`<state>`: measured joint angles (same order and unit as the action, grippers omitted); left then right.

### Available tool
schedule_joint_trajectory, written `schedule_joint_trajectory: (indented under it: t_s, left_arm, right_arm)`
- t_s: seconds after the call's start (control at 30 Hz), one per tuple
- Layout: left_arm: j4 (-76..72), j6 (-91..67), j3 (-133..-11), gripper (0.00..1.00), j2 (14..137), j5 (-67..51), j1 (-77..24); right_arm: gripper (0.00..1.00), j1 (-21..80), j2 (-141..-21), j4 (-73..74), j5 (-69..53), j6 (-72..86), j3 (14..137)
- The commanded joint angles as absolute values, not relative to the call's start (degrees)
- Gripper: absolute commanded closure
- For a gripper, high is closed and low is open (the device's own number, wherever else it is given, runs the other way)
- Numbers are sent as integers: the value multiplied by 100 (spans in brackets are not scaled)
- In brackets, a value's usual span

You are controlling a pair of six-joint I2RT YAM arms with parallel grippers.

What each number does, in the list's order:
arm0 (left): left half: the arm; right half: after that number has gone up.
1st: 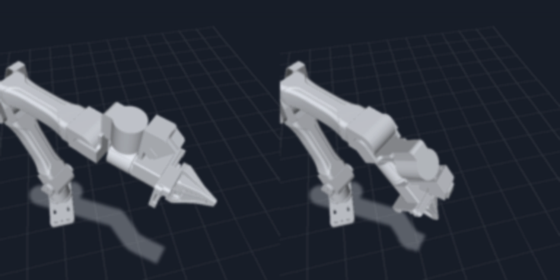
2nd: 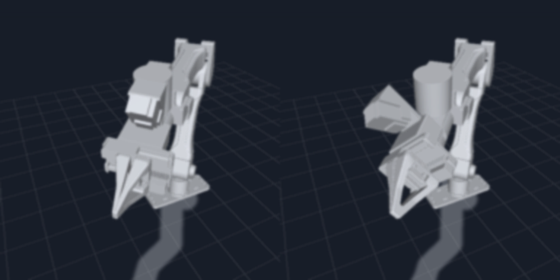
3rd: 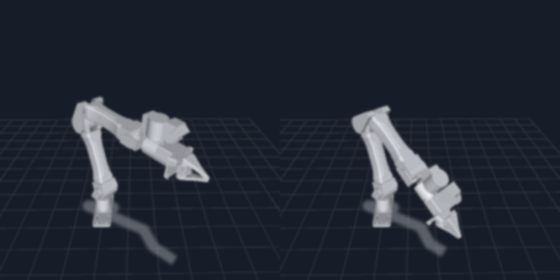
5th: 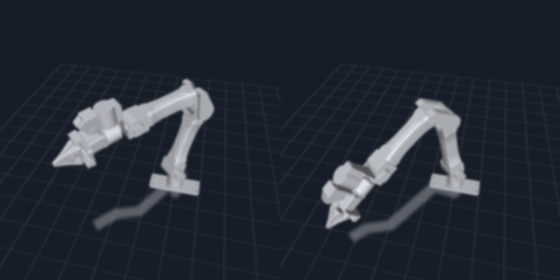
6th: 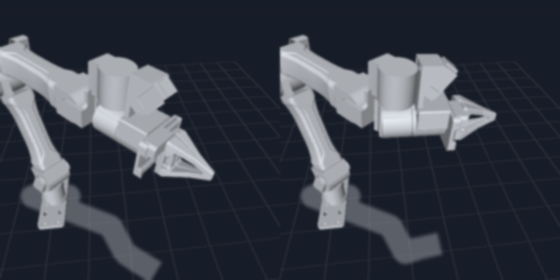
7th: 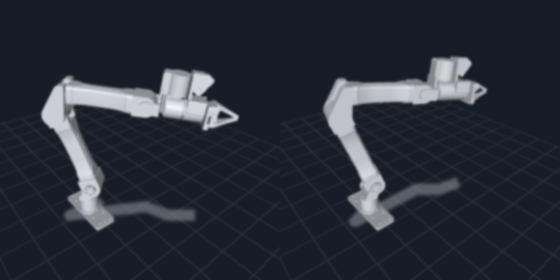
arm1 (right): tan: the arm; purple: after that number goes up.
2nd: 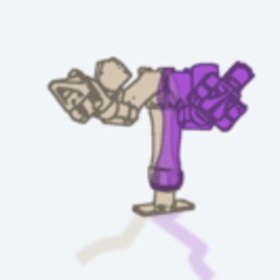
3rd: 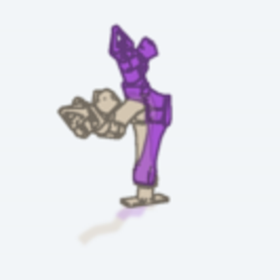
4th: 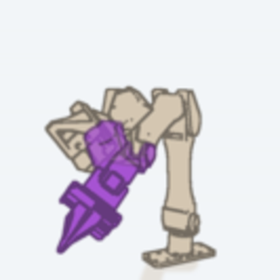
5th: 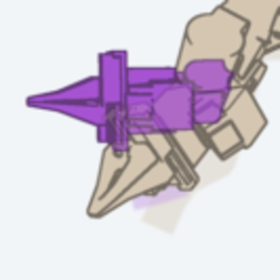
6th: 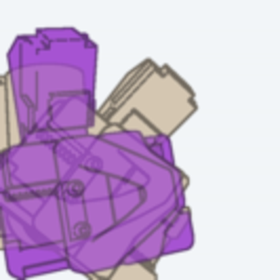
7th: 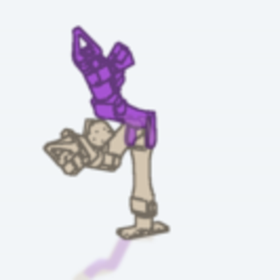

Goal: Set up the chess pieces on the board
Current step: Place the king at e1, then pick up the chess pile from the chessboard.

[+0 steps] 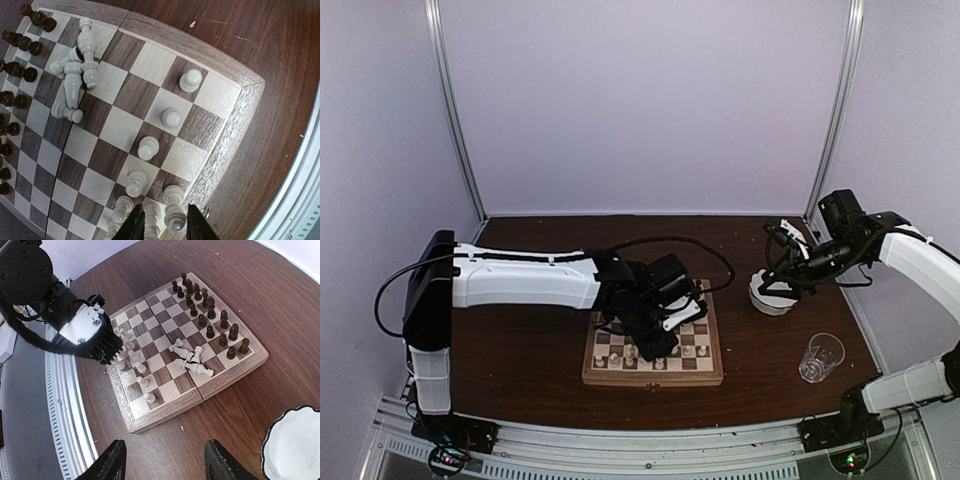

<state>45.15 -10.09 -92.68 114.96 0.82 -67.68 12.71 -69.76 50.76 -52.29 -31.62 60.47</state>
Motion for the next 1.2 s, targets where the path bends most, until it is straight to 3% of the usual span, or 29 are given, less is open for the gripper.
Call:
schedule_joint_trajectory:
  t_s: [0.0, 0.23, 0.43, 0.7, 0.9, 1.17]
  left_arm:
    - [4541, -1137, -9620, 68, 11120, -198, -6802]
    - [4546, -1217, -9962, 59, 10798, -391, -6586]
    - [4227, -2014, -9944, 60, 10994, -767, -5792]
    - [4012, -2798, -10229, 60, 11671, -357, -5643]
    - [3645, -3098, -9958, 60, 11819, -529, -5593]
    - [3053, -3644, -8649, 59, 10827, -344, -5342]
  right_arm:
    - [44, 1233, -6866, 5081, -5345, -3232, 6011]
    - [45, 1254, -7097, 5326, -5364, -3685, 6232]
    - [49, 1744, -7920, 5386, -4751, -4150, 6763]
    - [52, 2161, -9098, 5169, -4480, -4126, 7436]
    - [51, 2541, -9467, 4734, -4011, -4556, 7319]
    - [52, 2949, -10408, 4876, -3394, -4858, 8083]
